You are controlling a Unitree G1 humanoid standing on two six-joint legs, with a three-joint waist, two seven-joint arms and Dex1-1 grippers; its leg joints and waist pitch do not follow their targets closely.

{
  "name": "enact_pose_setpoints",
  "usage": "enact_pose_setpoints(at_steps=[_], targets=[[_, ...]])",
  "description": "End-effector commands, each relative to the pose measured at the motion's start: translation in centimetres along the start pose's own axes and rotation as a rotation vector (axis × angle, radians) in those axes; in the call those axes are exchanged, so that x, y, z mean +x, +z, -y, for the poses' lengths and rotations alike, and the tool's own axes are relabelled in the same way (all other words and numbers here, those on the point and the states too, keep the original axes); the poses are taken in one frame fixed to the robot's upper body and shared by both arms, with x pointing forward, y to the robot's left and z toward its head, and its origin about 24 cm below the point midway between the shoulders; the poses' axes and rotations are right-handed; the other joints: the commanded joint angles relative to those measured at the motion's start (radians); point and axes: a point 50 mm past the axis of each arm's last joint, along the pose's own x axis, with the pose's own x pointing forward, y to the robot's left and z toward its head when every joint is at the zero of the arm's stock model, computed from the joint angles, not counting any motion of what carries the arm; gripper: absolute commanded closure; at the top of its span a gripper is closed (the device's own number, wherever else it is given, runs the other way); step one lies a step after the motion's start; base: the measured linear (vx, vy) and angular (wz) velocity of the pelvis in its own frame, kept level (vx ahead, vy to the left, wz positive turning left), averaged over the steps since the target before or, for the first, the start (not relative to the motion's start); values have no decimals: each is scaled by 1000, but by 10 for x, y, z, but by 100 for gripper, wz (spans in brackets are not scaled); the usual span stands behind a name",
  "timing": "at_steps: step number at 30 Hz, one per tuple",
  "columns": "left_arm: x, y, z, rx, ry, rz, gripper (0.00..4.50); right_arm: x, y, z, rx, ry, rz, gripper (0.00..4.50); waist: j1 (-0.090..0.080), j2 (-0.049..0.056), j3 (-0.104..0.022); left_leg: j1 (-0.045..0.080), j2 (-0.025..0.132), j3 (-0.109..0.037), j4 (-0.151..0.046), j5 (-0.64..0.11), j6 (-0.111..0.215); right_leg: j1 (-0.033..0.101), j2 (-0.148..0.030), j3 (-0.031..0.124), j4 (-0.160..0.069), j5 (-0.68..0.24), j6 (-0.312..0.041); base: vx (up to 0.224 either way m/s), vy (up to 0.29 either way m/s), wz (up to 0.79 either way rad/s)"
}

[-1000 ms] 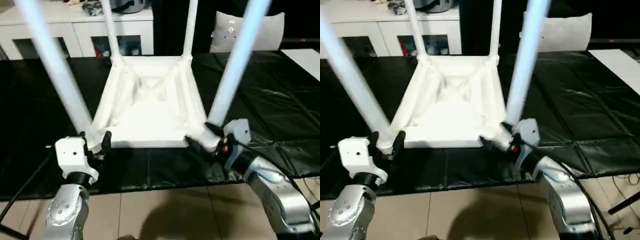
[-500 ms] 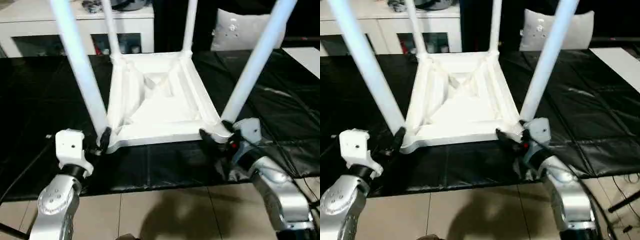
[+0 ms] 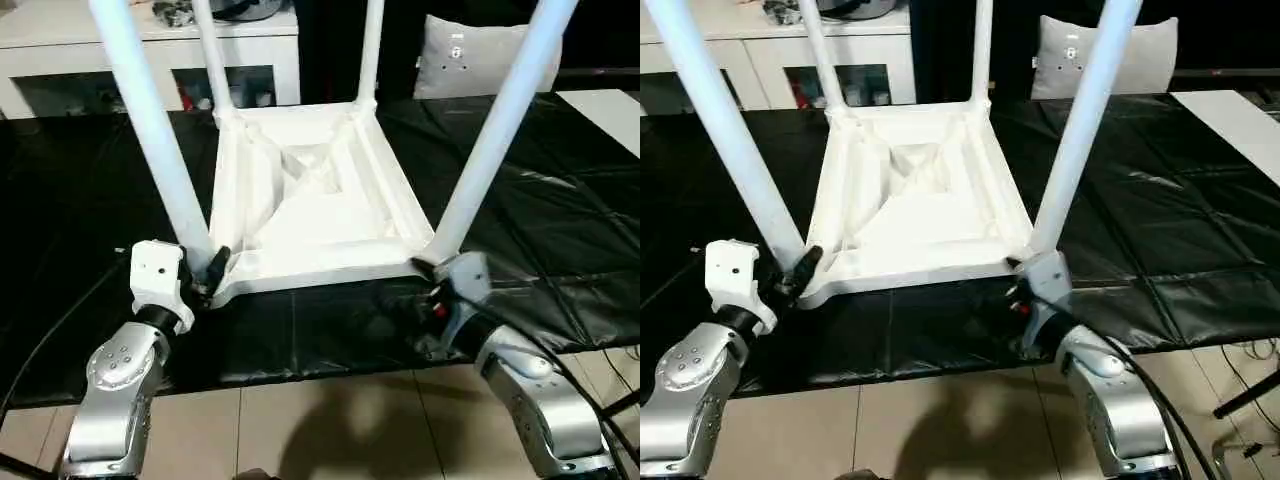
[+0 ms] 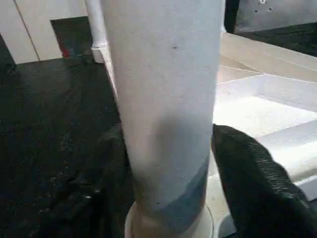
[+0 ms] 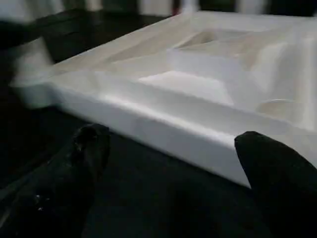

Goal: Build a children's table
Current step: Flip table

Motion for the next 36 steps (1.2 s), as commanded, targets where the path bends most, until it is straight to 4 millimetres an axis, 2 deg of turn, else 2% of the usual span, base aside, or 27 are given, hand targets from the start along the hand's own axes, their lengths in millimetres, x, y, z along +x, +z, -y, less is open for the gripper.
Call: enact_pose_setpoints(at_steps=[1, 3, 4, 8, 9, 10, 11, 14, 18, 25, 27, 28, 29, 35, 36], targets=[[3, -4, 5, -17, -17, -17, 208, -2, 3, -8, 15, 99, -1, 0, 1, -2, -48, 10, 90, -37, -85, -122, 82, 28, -102, 63, -77, 148, -220, 0, 0, 0], [3, -4, 6, -17, -18, -17, 215, -3, 3, -9, 19, 114, 3, 0, 2, -2, -48, 11, 91, -38, -87, -134, 84, 25, -102, 63, -78, 132, -223, 0, 0, 0], [4, -5, 6, -10, -15, -20, 227, -3, 4, -10, 24, 137, 8, 0, 0, -9, -47, 11, 91, -37, -88, -140, 85, 24, -101, 63, -80, 122, -224, 0, 0, 0], [4, -6, 7, -7, -14, -27, 250, -3, 3, -10, 18, 158, -2, 0, 2, -7, -46, 11, 91, -37, -88, -141, 81, 23, -101, 64, -82, 85, -228, 0, 0, 0], [4, -6, 7, -7, -14, -27, 253, -3, 3, -10, 18, 158, -2, 0, 1, -14, -46, 10, 92, -36, -88, -137, 83, 23, -101, 64, -82, 87, -228, 0, 0, 0], [4, -7, 7, -7, -13, -28, 253, -3, 2, -10, 18, 161, -6, 0, 2, -10, -45, 11, 91, -35, -88, -139, 82, 21, -102, 64, -83, 76, -228, 0, 0, 0], [4, -7, 8, -12, -14, -30, 253, -2, 1, -10, 17, 165, -14, 0, 2, -14, -45, 11, 91, -35, -88, -138, 83, 22, -102, 64, -83, 70, -228, 0, 0, 0], [5, -8, 8, -18, -15, -30, 253, -1, 0, -10, 17, 168, -19, 0, 3, -11, -45, 11, 90, -34, -87, -134, 83, 20, -103, 64, -84, 61, -226, 0, 0, 0], [5, -8, 10, -35, -29, -37, 253, 1, 0, -11, 22, 158, -14, 0, 4, -16, -43, 11, 90, -34, -90, -147, 77, 19, -102, 65, -87, 34, -223, 0, 0, 0], [5, -8, 12, -74, -45, -47, 253, 3, -1, -10, 29, 146, -15, 0, 11, -16, -44, 11, 91, -33, -90, -133, 73, 17, -102, 65, -85, 36, -219, 0, 0, 0], [5, -9, 14, -164, -43, -69, 253, 4, -2, -10, 33, 133, -17, 0, 11, -21, -44, 11, 91, -30, -89, -127, 73, 17, -104, 65, -84, 42, -227, 0, 0, 0], [5, -9, 15, -194, -41, -75, 253, 4, -2, -9, 34, 128, -17, 0, 13, -20, -43, 11, 90, -31, -89, -128, 73, 16, -104, 65, -85, 34, -229, 0, 0, 0], [5, -9, 16, -241, -39, -80, 253, 4, -1, -8, 37, 121, -15, 0, 12, -26, -43, 10, 90, -29, -88, -121, 74, 18, -105, 66, -83, 29, -230, 0, 0, 0], [5, -8, 20, -448, -28, -111, 253, 7, 1, -5, 50, 88, -7, 0, 10, -25, -41, 10, 87, -27, -87, -120, 76, 15, -101, 67, -87, -11, -226, 0, 0, 0], [4, -7, 24, -497, -63, -122, 253, 8, 1, -3, 61, 75, -9, 0, 10, -33, -41, 8, 87, -26, -87, -113, 81, 15, -101, 67, -91, -12, -220, 0, 0, 0]])
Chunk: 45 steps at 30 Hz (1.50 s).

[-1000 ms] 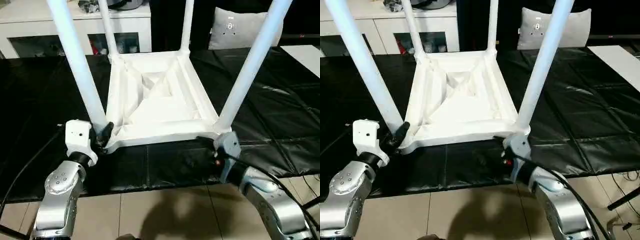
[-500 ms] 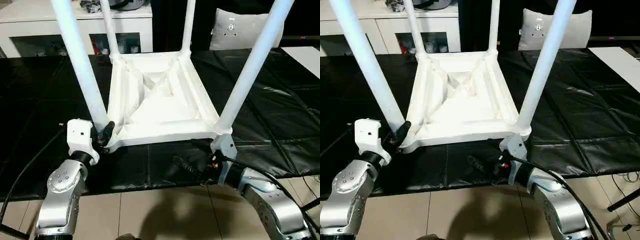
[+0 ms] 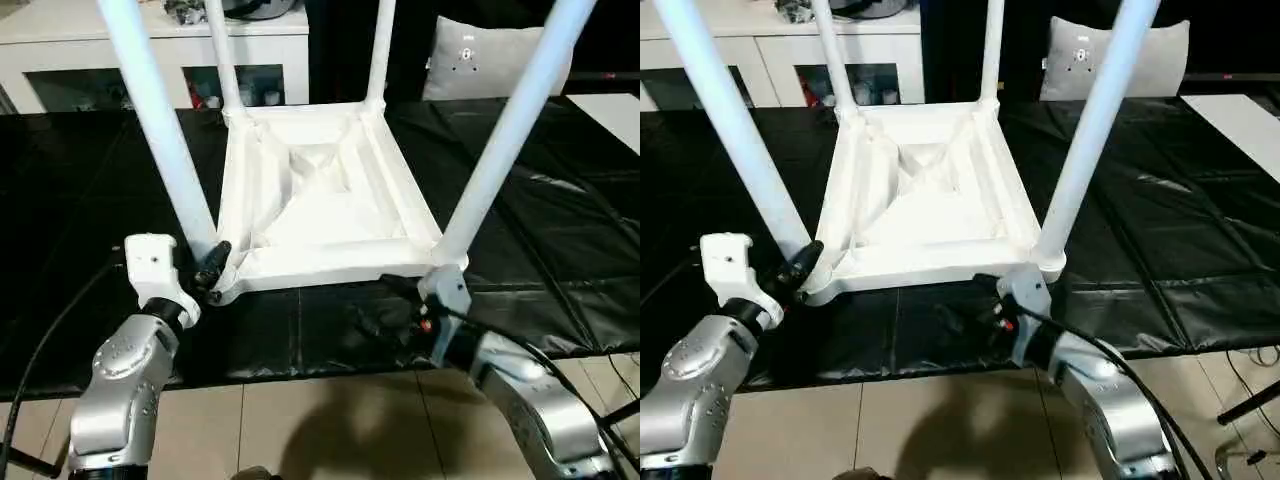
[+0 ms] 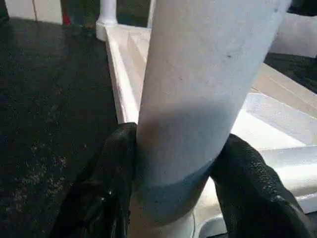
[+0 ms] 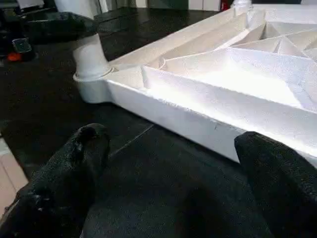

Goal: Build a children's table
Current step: Flip table

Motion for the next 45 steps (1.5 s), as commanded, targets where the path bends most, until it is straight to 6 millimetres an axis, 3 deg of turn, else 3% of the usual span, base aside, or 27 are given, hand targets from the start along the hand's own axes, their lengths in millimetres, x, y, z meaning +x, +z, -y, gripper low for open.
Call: enact_pose_setpoints(at_steps=[1, 7, 9, 10, 12, 14, 15, 19, 22, 29, 36, 37, 38, 39, 40, 43, 45], targets=[[0, -16, 14, -217, -72, -71, 253, -1, 0, 6, 19, -35, -6, 0, -1, -22, -42, 8, 85, -32, -86, -104, 78, 18, -101, 63, -89, -12, -221, 0, 0, 0], [-12, -22, 33, -380, -207, -165, 253, -1, -3, 9, 62, -57, -27, 0, 5, -32, -49, 4, 81, -24, -73, -16, 117, 19, -98, 62, -78, 77, -232, 0, 0, 0], [-13, -23, 35, -406, -218, -183, 253, 0, -3, 11, 69, -75, -36, 0, 7, -36, -46, 6, 82, -22, -75, -25, 122, 14, -95, 61, -82, 54, -228, 0, 0, 0], [-14, -23, 36, -409, -223, -190, 253, 1, -3, 13, 73, -83, -38, 0, 9, -32, -44, 7, 82, -23, -78, -44, 115, 13, -96, 61, -86, 17, -223, 0, 0, 0], [-15, -22, 39, -408, -244, -199, 253, 2, -1, 15, 78, -92, -26, 0, 7, -37, -40, 8, 84, -23, -84, -84, 94, 12, -95, 62, -92, -42, -212, 0, 0, 0], [-16, -21, 41, -421, -258, -201, 253, 3, 0, 16, 83, -103, -12, 0, 6, -35, -39, 11, 86, -25, -88, -113, 72, 10, -95, 64, -95, -76, -201, 0, 0, 0], [-16, -19, 43, -424, -270, -201, 253, 4, 2, 18, 101, -122, 9, 0, 3, -41, -39, 12, 88, -25, -90, -121, 61, 9, -94, 65, -95, -73, -199, 0, 0, 0], [-16, -15, 48, -438, -297, -211, 253, 9, 7, 29, 164, -212, 103, 0, 6, -42, -44, 11, 85, -23, -88, -81, 61, 13, -96, 66, -88, -10, -201, 0, 0, 0], [-16, -15, 49, -442, -303, -217, 253, 12, 16, 33, 234, -238, 200, 0, 5, -38, -44, 10, 84, -22, -86, -67, 68, 12, -96, 66, -85, 26, -206, 0, 0, 0], [-15, -14, 52, -430, -320, -226, 253, 21, 31, 32, 382, -180, 384, 0, 1, -36, -45, 11, 86, -23, -89, -86, 60, 14, -95, 65, -87, 8, -203, 0, 0, 0], [-14, -13, 54, -393, -347, -244, 253, 36, 36, 38, 448, -171, 421, 0, 0, -28, -48, 10, 83, -21, -86, -65, 52, 14, -93, 63, -83, 50, -216, 0, 0, 0], [-14, -13, 55, -390, -355, -248, 253, 43, 36, 42, 521, -183, 434, 19, -2, -27, -48, 11, 84, -21, -88, -66, 51, 14, -94, 64, -80, 57, -221, 0, 0, 0], [-14, -14, 56, -387, -361, -250, 253, 49, 38, 45, 586, -189, 456, 19, 0, -19, -50, 13, 85, -23, -87, -65, 49, 13, -94, 63, -78, 61, -224, 0, 0, 0], [-13, -14, 56, -383, -367, -254, 253, 55, 40, 49, 648, -204, 478, 30, -4, -23, -49, 14, 84, -22, -88, -78, 47, 11, -94, 63, -78, 58, -235, 0, 0, 0], [-13, -14, 56, -379, -370, -257, 253, 57, 41, 50, 671, -210, 483, 40, 0, -18, -51, 14, 83, -20, -86, -69, 43, 13, -93, 62, -79, 59, -235, 0, 0, 0], [-13, -14, 57, -364, -382, -266, 253, 65, 45, 53, 687, -202, 503, 60, -2, -20, -53, 10, 83, -19, -84, -32, 48, 15, -91, 59, -71, 125, -231, 0, 0, 0], [-13, -14, 57, -345, -387, -272, 253, 71, 47, 54, 727, -207, 517, 77, -4, -17, -53, 11, 83, -18, -86, -47, 48, 16, -93, 59, -72, 112, -237, 0, 0, 0]])
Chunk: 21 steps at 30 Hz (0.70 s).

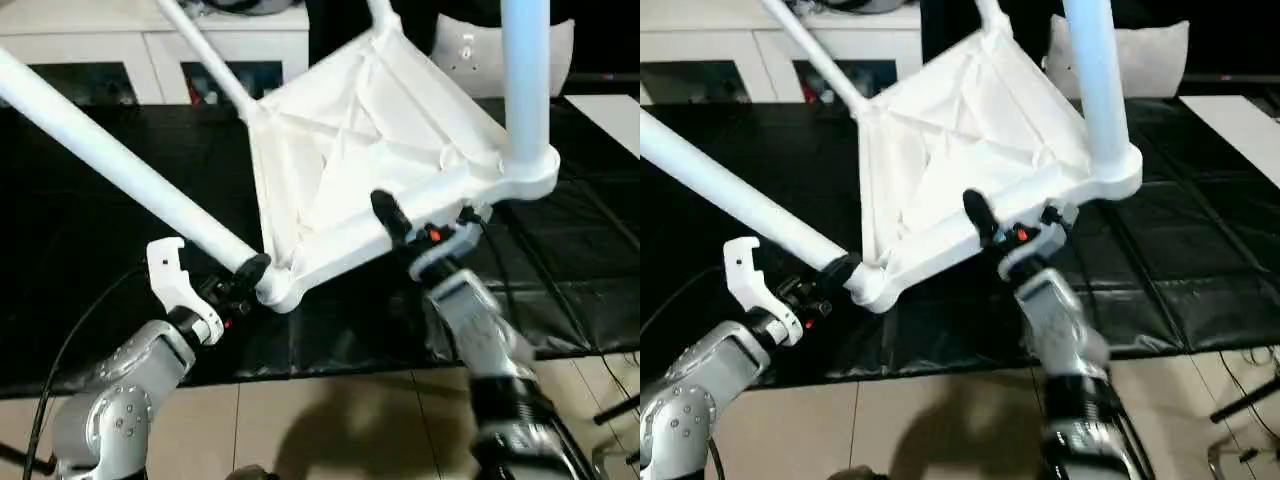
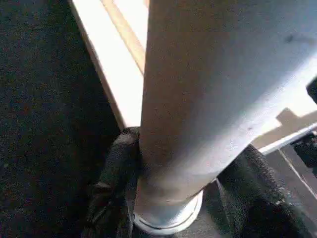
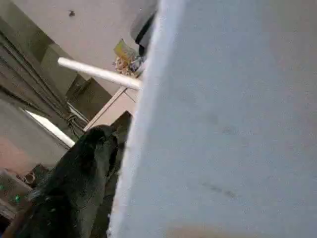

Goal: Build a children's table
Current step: Flip table

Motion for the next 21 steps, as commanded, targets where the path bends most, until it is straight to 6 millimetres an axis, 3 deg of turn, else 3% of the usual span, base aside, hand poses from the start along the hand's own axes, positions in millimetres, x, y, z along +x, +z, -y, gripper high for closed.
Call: enact_pose_setpoints(at_steps=[1, 9, 10, 14, 16, 21], targets=[[7, -21, 15, -61, -133, -112, 253, 11, 4, -10, 24, 40, 30, 84, -3, -1, -51, 15, 81, -29, -82, -55, 40, 28, -92, 55, -73, 102, -238, 0, 0, 0], [8, -22, 17, -42, -140, -121, 253, 21, -9, -15, 19, 91, -58, 151, -6, 0, -52, 16, 82, -27, -80, -48, 47, 27, -92, 55, -72, 105, -250, 0, 0, 0], [9, -22, 17, -35, -138, -122, 253, 21, -11, -13, 47, 65, -79, 158, -8, -7, -52, 17, 83, -26, -81, -53, 45, 27, -91, 55, -74, 98, -251, 0, 0, 0], [10, -21, 16, -17, -125, -113, 253, 22, -11, -12, 109, 53, -103, 194, -11, -4, -51, 17, 82, -26, -82, -55, 45, 28, -92, 57, -75, 75, -248, 0, 0, 0], [10, -22, 14, -13, -115, -114, 253, 23, -8, -12, 33, 57, -95, 204, -13, -2, -52, 16, 81, -24, -80, -52, 42, 27, -93, 56, -75, 80, -248, 0, 0, 0], [10, -23, 13, 3, -108, -121, 253, 23, -8, -11, 28, 64, -98, 219, -13, 0, -51, 17, 82, -24, -82, -62, 38, 26, -92, 57, -76, 65, -250, 0, 0, 0]])
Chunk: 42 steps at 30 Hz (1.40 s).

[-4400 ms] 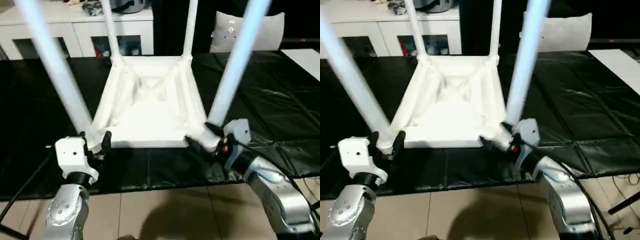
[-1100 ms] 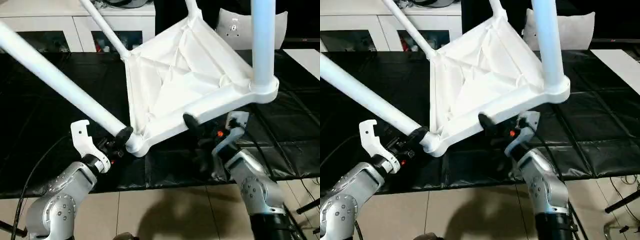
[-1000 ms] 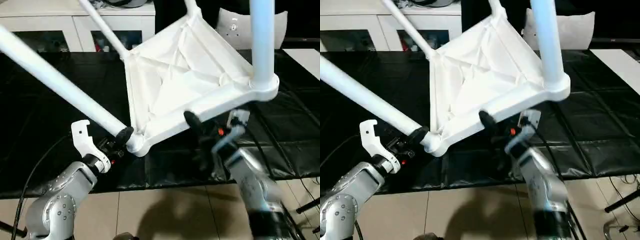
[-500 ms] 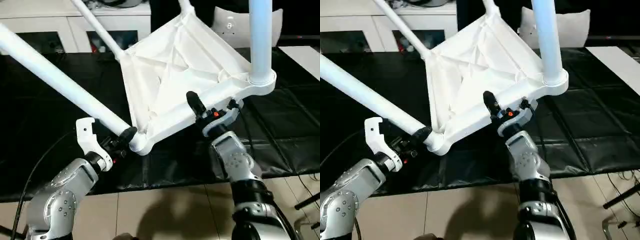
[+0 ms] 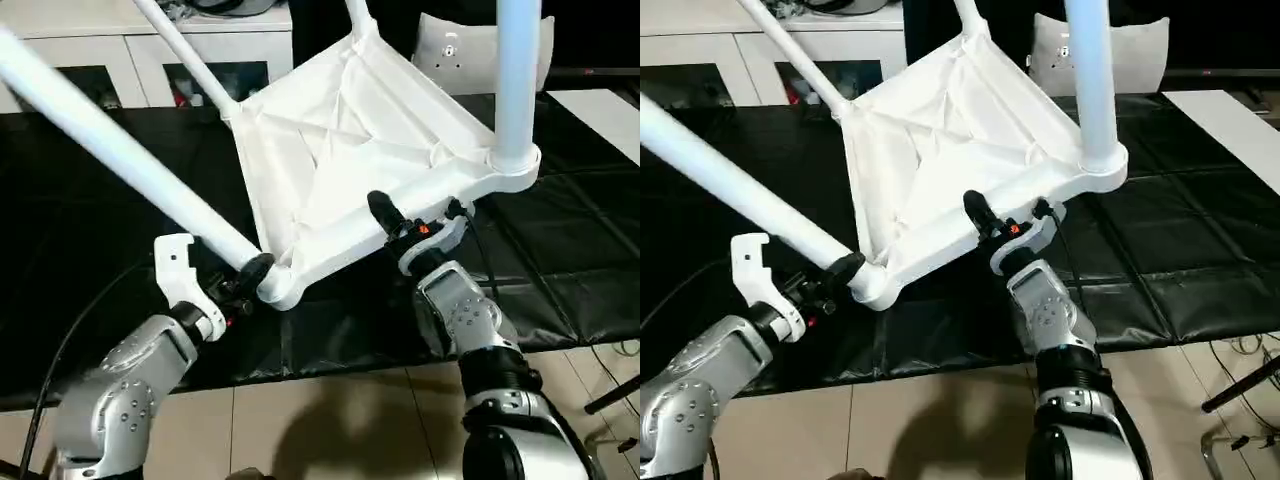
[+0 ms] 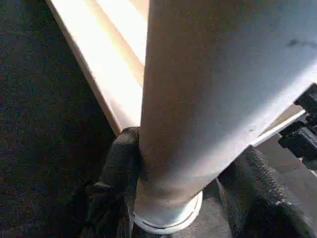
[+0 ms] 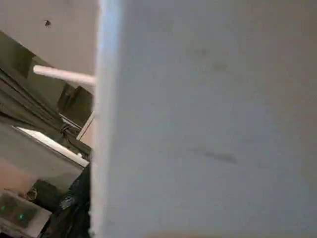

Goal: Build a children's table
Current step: Flip table

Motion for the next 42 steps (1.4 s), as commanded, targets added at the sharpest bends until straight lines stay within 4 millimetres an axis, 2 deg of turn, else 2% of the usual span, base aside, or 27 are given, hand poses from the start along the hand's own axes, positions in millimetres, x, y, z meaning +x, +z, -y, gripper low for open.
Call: enact_pose_setpoints(at_steps=[1, 8, 9, 11, 14, 16, 18, 19, 21, 23, 25, 26, 27, 28, 29, 30, 34, 36, 39, 41, 42], targets=[[8, -22, 12, -45, -113, -110, 253, 12, 0, -22, -67, 107, -33, 222, 4, -1, -52, 16, 79, -28, -81, -59, 38, 26, -93, 55, -76, 70, -249, 0, 0, 0], [8, -17, 9, 53, -96, -62, 253, 13, 6, -21, -105, 89, 4, 228, 4, -2, -53, 15, 80, -27, -80, -50, 44, 27, -94, 55, -74, 97, -251, 0, 0, 0], [8, -15, 8, 77, -96, -47, 218, 13, 9, -20, -115, 80, 21, 229, 5, -2, -52, 15, 80, -28, -81, -52, 44, 26, -94, 55, -75, 91, -249, 0, 0, 0], [7, -12, 8, 83, -104, -27, 183, 12, 13, -19, -123, 67, 43, 229, 5, -2, -53, 16, 80, -27, -80, -51, 41, 26, -95, 55, -74, 91, -248, 0, 0, 0], [4, -7, 10, 121, -141, 7, 176, 10, 26, -16, -130, 32, 99, 229, 6, 0, -57, 17, 80, -28, -78, -23, 46, 26, -93, 54, -69, 129, -251, 0, 0, 0], [2, -7, 7, 155, -130, 20, 148, 8, 35, -12, -139, -5, 140, 231, 7, 0, -66, 12, 76, -28, -66, 56, 80, 27, -91, 52, -55, 247, -252, 0, 0, 0], [1, -6, 5, 192, -121, 36, 142, 7, 39, -9, -144, -23, 159, 232, 8, -2, -74, 7, 72, -28, -57, 130, 118, 26, -89, 50, -45, 347, -252, 0, 0, 0], [-2, -5, 2, 273, -121, 53, 142, 5, 48, -5, -157, -58, 198, 232, 9, 0, -72, 7, 73, -27, -56, 129, 138, 21, -88, 48, -46, 351, -252, 0, 0, 0], [-5, -4, 1, 314, -129, 60, 125, 3, 54, -4, -171, -72, 223, 232, 13, -1, -71, 6, 75, -26, -56, 109, 145, 22, -91, 48, -49, 316, -249, 0, 0, 0], [-9, -2, 1, 358, -162, 70, 114, -1, 64, -2, -199, -92, 255, 232, 18, 0, -70, 11, 79, -25, -56, 102, 139, 17, -88, 47, -47, 293, -250, 0, 0, 0], [-16, 5, 11, 429, -260, 110, 99, -10, 81, 3, -233, -149, 308, 233, 31, -3, -69, 18, 82, -23, -58, 103, 132, 12, -85, 47, -48, 256, -241, 0, 0, 0], [-17, 7, 13, 434, -276, 119, 99, -11, 84, 4, -239, -162, 318, 233, 35, -1, -70, 20, 83, -22, -58, 101, 127, 10, -85, 48, -47, 250, -239, 0, 0, 0], [-18, 9, 17, 450, -307, 134, 77, -15, 90, 7, -255, -183, 339, 234, 44, 1, -68, 21, 85, -21, -59, 95, 116, 8, -86, 48, -48, 235, -237, 0, 0, 0], [-18, 9, 17, 450, -307, 134, 72, -15, 90, 7, -255, -183, 339, 234, 48, 0, -67, 22, 85, -20, -60, 86, 109, 7, -86, 49, -49, 226, -235, 0, 0, 0], [-19, 11, 23, 485, -339, 148, 68, -20, 98, 10, -277, -209, 369, 235, 51, 0, -66, 21, 84, -18, -62, 67, 95, 6, -85, 49, -50, 210, -234, 0, 0, 0], [-20, 12, 24, 500, -348, 152, 49, -22, 101, 11, -285, -218, 379, 237, 54, 0, -66, 20, 83, -18, -65, 48, 82, 8, -87, 49, -52, 192, -227, 0, 0, 0], [-17, 21, 38, 549, -405, 168, 22, -36, 117, 10, -404, -259, 403, 239, 56, -1, -65, 19, 80, -17, -70, 7, 43, 9, -84, 51, -56, 159, -205, 0, 0, 0], [-16, 25, 43, 574, -421, 178, 7, -39, 119, 8, -465, -273, 391, 239, 59, -2, -64, 22, 80, -17, -72, -3, 30, 8, -83, 52, -58, 149, -190, 0, 0, 0], [-14, 35, 50, 604, -439, 205, 0, -45, 121, 5, -580, -293, 345, 239, 58, -3, -61, 19, 77, -18, -75, -28, 1, 12, -83, 52, -63, 115, -173, 0, 0, 0], [-13, 43, 55, 623, -451, 238, 0, -48, 122, 5, -641, -316, 310, 239, 55, -5, -59, 19, 76, -17, -78, -54, -13, 12, -83, 54, -67, 81, -163, 0, 0, 0], [-11, 54, 60, 651, -456, 300, 0, -51, 123, 5, -682, -341, 291, 239, 53, -4, -56, 19, 74, -18, -80, -72, -24, 13, -81, 55, -73, 49, -154, 0, 0, 0]])
